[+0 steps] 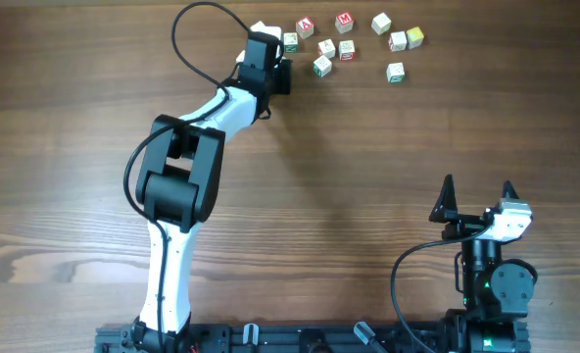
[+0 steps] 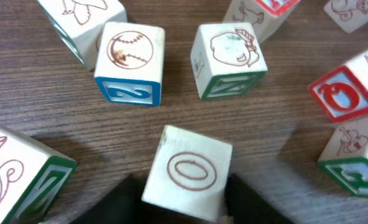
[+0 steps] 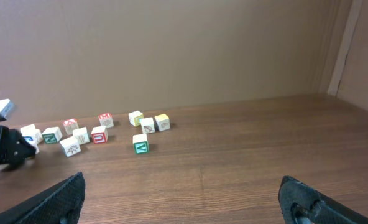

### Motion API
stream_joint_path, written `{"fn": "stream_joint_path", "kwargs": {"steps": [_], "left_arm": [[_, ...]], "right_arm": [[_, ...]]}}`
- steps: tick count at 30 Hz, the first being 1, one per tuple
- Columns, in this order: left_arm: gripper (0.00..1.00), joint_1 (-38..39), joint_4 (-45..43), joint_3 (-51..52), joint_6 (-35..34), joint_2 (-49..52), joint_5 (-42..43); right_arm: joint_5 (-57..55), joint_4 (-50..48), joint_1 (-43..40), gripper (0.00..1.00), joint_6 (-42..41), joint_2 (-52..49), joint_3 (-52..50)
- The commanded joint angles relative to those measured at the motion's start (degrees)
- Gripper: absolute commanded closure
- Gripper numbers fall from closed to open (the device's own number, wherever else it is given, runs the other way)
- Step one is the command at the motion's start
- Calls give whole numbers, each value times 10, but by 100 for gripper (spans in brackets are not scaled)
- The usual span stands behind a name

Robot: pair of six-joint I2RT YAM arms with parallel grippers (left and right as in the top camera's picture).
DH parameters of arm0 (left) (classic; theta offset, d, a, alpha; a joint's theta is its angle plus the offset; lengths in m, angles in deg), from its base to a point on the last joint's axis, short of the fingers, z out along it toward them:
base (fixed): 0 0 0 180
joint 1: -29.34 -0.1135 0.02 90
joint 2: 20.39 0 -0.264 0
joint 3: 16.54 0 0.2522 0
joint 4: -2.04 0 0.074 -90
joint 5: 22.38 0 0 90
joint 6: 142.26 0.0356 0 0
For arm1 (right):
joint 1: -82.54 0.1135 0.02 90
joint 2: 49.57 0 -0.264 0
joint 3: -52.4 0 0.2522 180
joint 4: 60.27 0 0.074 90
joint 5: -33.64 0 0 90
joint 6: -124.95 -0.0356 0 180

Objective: Form a tower
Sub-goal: 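Lower the left gripper onto the white O block and grasp it, then carry the O block to the open table center and release it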

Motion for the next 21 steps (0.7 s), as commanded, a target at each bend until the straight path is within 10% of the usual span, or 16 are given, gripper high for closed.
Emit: {"fn": "stream_joint_path", "kwargs": {"steps": [1, 12, 21], "left_arm": [[70, 0, 8, -1, 1, 20, 4], [66, 12, 181, -1, 1, -164, -12], [72, 163, 412, 3, -82, -193, -12]], "right_arm": [[7, -2, -3, 0, 7, 3, -1], [7, -2, -3, 0, 7, 3, -1], [7, -2, -3, 0, 7, 3, -1]]}}
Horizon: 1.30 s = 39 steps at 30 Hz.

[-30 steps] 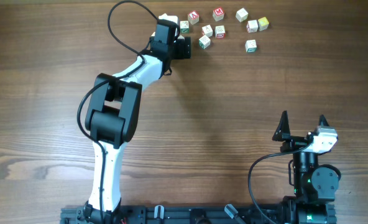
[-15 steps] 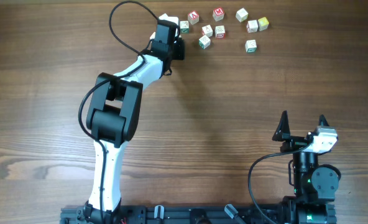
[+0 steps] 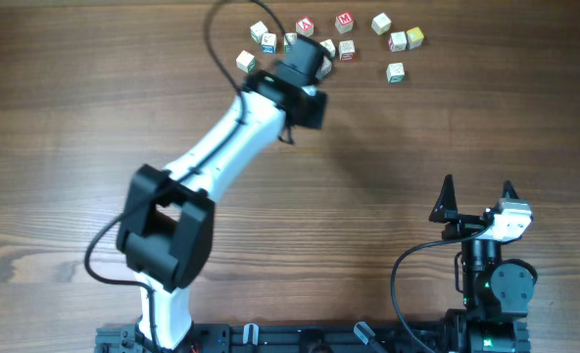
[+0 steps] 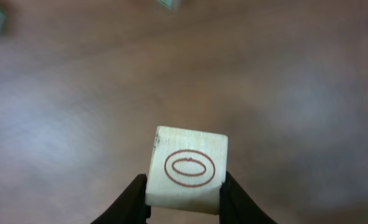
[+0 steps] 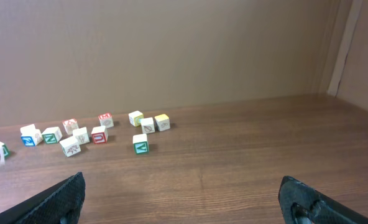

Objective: Form a tower
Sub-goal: 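Carry the O block to the open table center and release it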

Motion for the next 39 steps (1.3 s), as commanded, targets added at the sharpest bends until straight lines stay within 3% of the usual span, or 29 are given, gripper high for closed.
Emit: {"fn": "stream_joint_path", "kwargs": {"steps": [1, 5, 9, 16, 32, 39], "left_arm": [[70, 48, 6, 12, -106, 16, -1], [69, 68, -58, 54, -241, 24, -36], [64, 68, -107, 91, -301, 29, -111], [65, 73, -117, 96, -332, 78, -110], [59, 113, -113, 99, -332, 82, -110], [64, 113, -113, 99, -283, 82, -111]], "right_arm": [[7, -2, -3, 0, 7, 3, -1], [7, -2, -3, 0, 7, 3, -1], [7, -2, -3, 1, 7, 3, -1], [7, -2, -3, 0, 7, 3, -1], [7, -2, -3, 0, 7, 3, -1], [7, -2, -3, 0, 7, 3, -1]]}}
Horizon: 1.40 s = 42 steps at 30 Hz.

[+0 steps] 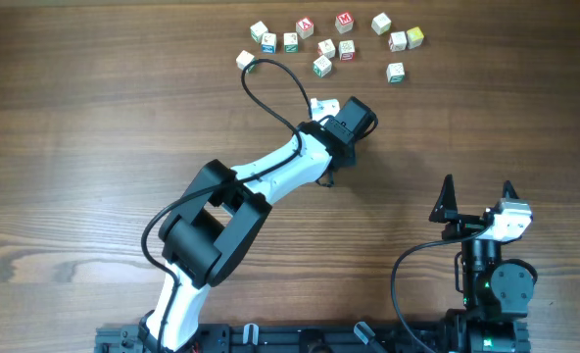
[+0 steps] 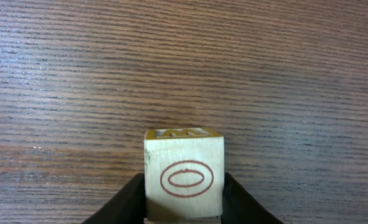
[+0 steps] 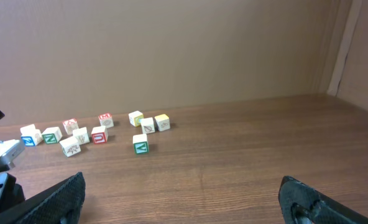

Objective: Form a tower
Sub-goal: 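Carry the O block to the open table center and release it, then move the left gripper back to the cluster and grasp the M block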

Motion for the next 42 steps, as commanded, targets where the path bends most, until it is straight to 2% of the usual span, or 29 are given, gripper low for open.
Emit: {"fn": "stream_joint_path", "kwargs": {"steps": [1, 9, 10, 11, 12, 13, 14, 16, 19, 21, 24, 26, 28, 29, 32, 33, 36, 42], "left_arm": [[64, 3, 0, 9, 20, 9, -12], [65, 3, 11, 9, 46, 9, -12], [55, 3, 11, 9, 46, 9, -12], [50, 3, 11, 9, 46, 9, -12], [34, 3, 10, 8, 46, 9, -12], [8, 3, 10, 7, 49, 6, -12], [0, 3, 21, 3, 50, -1, -11], [0, -4, 72, -45, 60, -31, -11], [0, -19, 106, -133, 120, -59, -12], [0, -36, 164, -218, 154, -82, -12], [0, -61, 221, -239, 157, -133, -18], [0, -86, 189, -239, 158, -153, -15], [0, -121, 115, -239, 205, -147, 57], [0, -146, 83, -239, 207, -127, 91], [0, -175, 36, -239, 221, -67, 115], [0, -181, 13, -239, 249, -42, 143], [0, -183, -68, -239, 306, 51, 138], [0, -185, -181, -239, 305, 157, 162]], "right_arm": [[7, -2, -3, 0, 7, 3, -1], [7, -2, -3, 0, 7, 3, -1], [7, -2, -3, 0, 7, 3, -1], [7, -2, -3, 0, 7, 3, -1], [7, -2, -3, 0, 7, 3, -1], [7, -2, -3, 0, 7, 3, -1], [7, -2, -3, 0, 7, 3, -1], [7, -2, -3, 0, 7, 3, -1], [7, -2, -3, 0, 7, 3, -1], [7, -2, -3, 0, 7, 3, -1], [7, -2, -3, 0, 7, 3, -1], [7, -2, -3, 0, 7, 3, -1], [7, -2, -3, 0, 7, 3, -1], [7, -2, -3, 0, 7, 3, -1], [7, -2, -3, 0, 7, 3, -1], [7, -2, -3, 0, 7, 3, -1], [7, -2, -3, 0, 7, 3, -1], [7, -2, -3, 0, 7, 3, -1]]}}
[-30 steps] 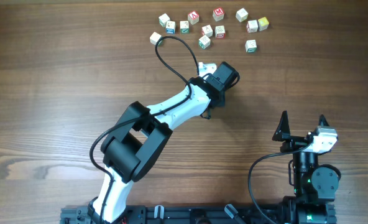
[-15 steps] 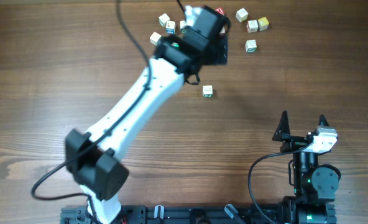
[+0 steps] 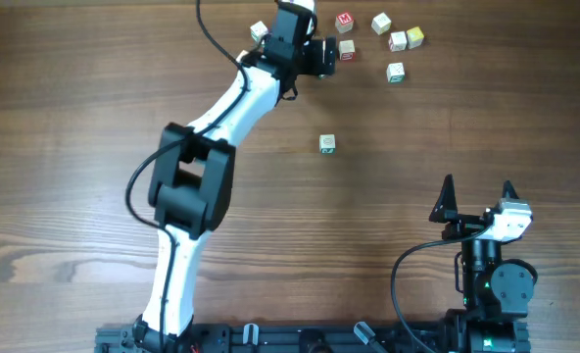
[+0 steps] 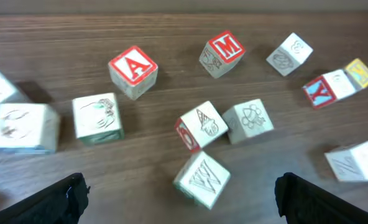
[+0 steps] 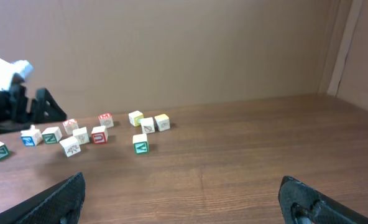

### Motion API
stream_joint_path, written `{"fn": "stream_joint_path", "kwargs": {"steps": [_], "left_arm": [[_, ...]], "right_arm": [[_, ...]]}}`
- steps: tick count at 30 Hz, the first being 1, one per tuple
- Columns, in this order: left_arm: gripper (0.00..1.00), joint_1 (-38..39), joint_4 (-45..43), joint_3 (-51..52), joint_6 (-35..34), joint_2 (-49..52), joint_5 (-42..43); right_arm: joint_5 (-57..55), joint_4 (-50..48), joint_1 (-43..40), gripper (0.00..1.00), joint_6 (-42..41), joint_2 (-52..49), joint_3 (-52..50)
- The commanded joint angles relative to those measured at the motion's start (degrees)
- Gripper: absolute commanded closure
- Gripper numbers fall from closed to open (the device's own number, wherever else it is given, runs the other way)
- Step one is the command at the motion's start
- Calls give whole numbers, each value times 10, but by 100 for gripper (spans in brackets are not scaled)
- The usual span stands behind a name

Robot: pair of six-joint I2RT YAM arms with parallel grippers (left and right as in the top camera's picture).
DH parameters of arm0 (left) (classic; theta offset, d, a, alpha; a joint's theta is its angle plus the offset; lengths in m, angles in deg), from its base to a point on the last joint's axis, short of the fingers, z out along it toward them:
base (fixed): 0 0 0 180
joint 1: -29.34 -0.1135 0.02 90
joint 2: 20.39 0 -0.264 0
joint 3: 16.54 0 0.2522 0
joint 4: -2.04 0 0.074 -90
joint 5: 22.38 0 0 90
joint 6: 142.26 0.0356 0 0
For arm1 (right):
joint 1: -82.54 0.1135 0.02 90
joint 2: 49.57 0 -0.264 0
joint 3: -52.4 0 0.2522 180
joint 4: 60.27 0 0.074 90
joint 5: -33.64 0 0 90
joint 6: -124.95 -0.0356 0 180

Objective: Form a tower
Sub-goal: 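Move the left gripper back to the cluster and grasp the M block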

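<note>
One wooden block [image 3: 327, 144] stands alone on the wooden table, right of centre; the right wrist view shows it at the far left. My left gripper [image 3: 314, 49] is open over the loose cluster at the far edge and holds nothing. In the left wrist view, its gripper [image 4: 183, 194] has a W block [image 4: 201, 178] just ahead between its spread fingers. Beyond that lie a cone-picture block [image 4: 199, 126], a red A block [image 4: 132, 70] and a red M block [image 4: 222, 53]. My right gripper [image 3: 476, 201] stays open and empty near the front right.
More letter blocks lie along the far edge: a red one [image 3: 345, 22], a white one [image 3: 381, 23], a yellow-sided one [image 3: 414, 37] and a green-lettered one [image 3: 395, 72]. The left arm [image 3: 241, 98] stretches diagonally across the left half. A wall [image 5: 171, 50] rises behind the table.
My left gripper was shut on the oval-marked block low over the table's middle. That block now stands alone there, and the gripper is open over the far cluster. The right arm is unchanged.
My left gripper first sat around the oval-marked block within the far cluster. Then it held that block lifted clear of the others, then low over the middle of the table. Now the block rests there alone and the open gripper is back over the cluster.
</note>
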Motion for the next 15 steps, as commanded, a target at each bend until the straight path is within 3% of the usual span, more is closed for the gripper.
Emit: {"fn": "stream_joint_path", "kwargs": {"steps": [1, 6, 7, 8, 9, 13, 14, 15], "left_arm": [[0, -2, -53, -4, 17, 55, 30], [2, -2, -80, -4, 32, 108, 66], [10, -2, -82, -4, 32, 110, 66], [32, -2, -82, -4, 32, 111, 66], [47, -2, -82, -4, 32, 111, 66], [62, -2, -47, -4, 40, 97, 66], [71, -2, -30, -4, 63, 86, 66], [71, -2, -7, -4, 83, 66, 64]], "right_arm": [[7, -3, -3, 1, 7, 2, -1], [7, -3, -3, 0, 7, 2, -1], [7, -3, -3, 0, 7, 2, -1], [7, -3, -3, 0, 7, 2, -1], [7, -3, -3, 0, 7, 2, -1], [7, -3, -3, 0, 7, 2, -1], [7, -3, -3, 0, 7, 2, -1], [7, -3, -3, 0, 7, 2, -1]]}}
